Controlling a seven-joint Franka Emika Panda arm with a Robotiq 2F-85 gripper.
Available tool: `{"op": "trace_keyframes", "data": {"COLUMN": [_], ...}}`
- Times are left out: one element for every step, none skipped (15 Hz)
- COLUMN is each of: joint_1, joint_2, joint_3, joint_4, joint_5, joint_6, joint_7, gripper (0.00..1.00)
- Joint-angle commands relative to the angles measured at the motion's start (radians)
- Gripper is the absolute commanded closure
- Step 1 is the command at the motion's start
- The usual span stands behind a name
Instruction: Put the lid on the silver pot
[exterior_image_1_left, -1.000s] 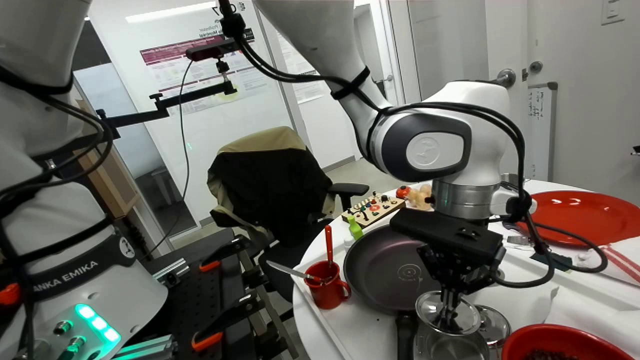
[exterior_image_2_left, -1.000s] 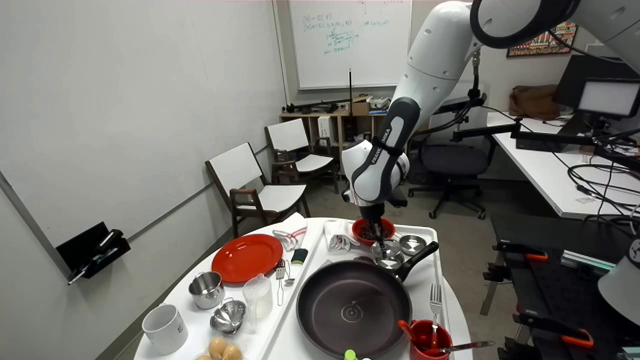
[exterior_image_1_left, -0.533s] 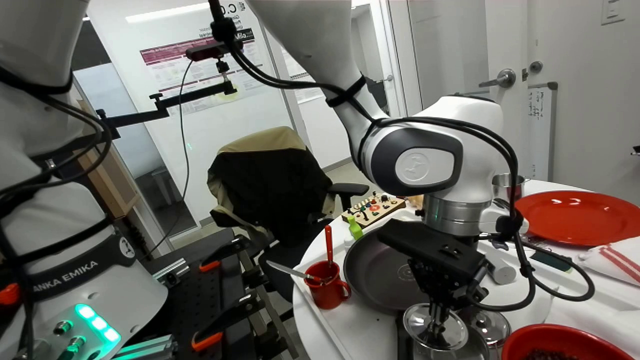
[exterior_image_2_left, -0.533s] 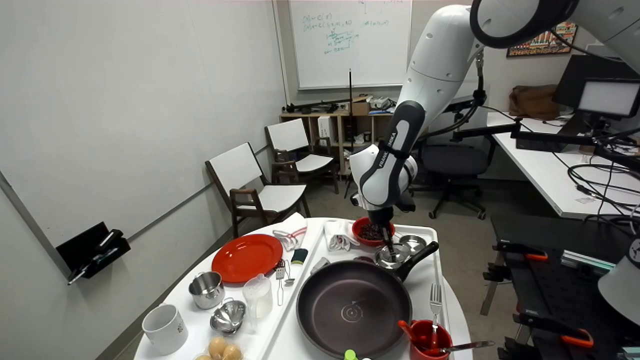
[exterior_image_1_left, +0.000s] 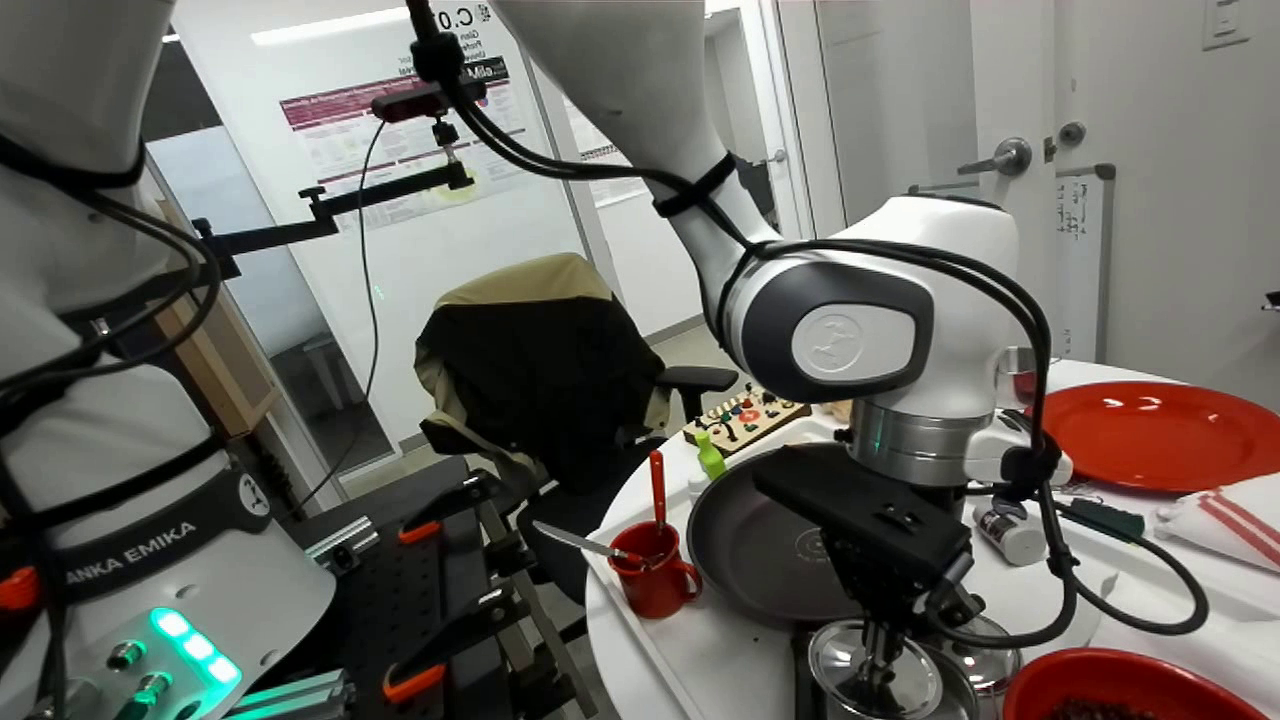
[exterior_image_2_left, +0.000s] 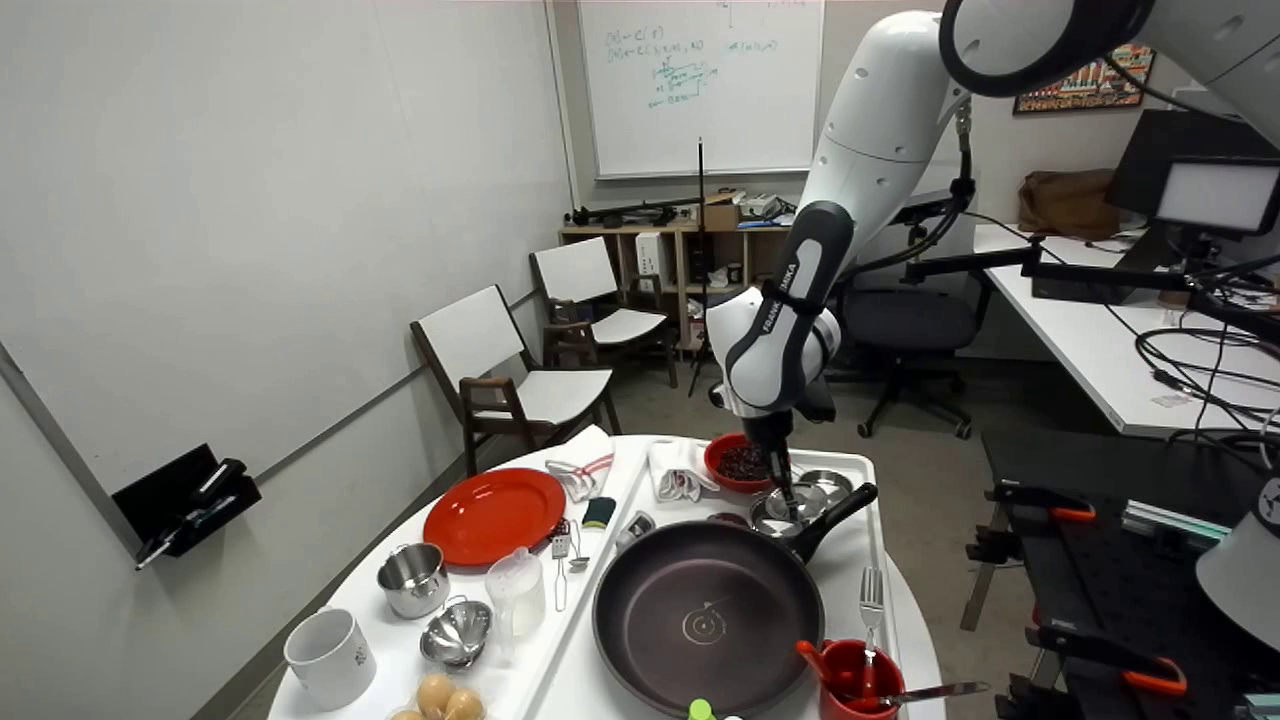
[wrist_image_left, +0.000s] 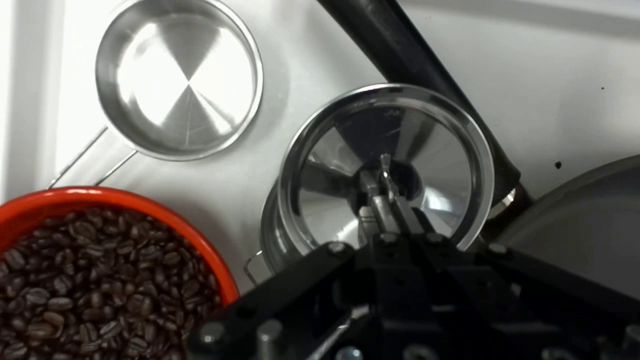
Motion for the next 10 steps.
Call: {"op": "trace_keyframes", "data": {"joint_1": [-0.005, -0.005, -0.005, -0.004, -0.004, -0.003, -0.001, -0.003, -0.019, -0.019], "joint_2": [-0.018, -0.018, -0.018, -0.018, -0.018, -0.017, -0.017, -0.017, 0.001, 0.001], "joint_3": [-0.002, -0.002, -0.003, -0.005, -0.005, -0.005, -0.007, -0.005, 0.010, 0.010], "joint_4": [-0.022, -0.022, -0.022, -0.021, -0.021, -0.020, -0.020, -0.018, 0.004, 0.004], "joint_5": [-0.031, -0.031, -0.032, -0.034, -0.034, -0.034, -0.037, -0.038, -0.026, -0.027], "joint_6": [0.018, 0.019, 0.019, 0.019, 0.019, 0.017, 0.017, 0.010, -0.003, -0.003], "joint_7": [0.038, 0.041, 0.043, 0.044, 0.045, 0.046, 0.047, 0.044, 0.030, 0.030], "gripper": [1.00, 1.00, 1.00, 1.00, 1.00, 1.00, 1.00, 1.00, 0.98, 0.98]}}
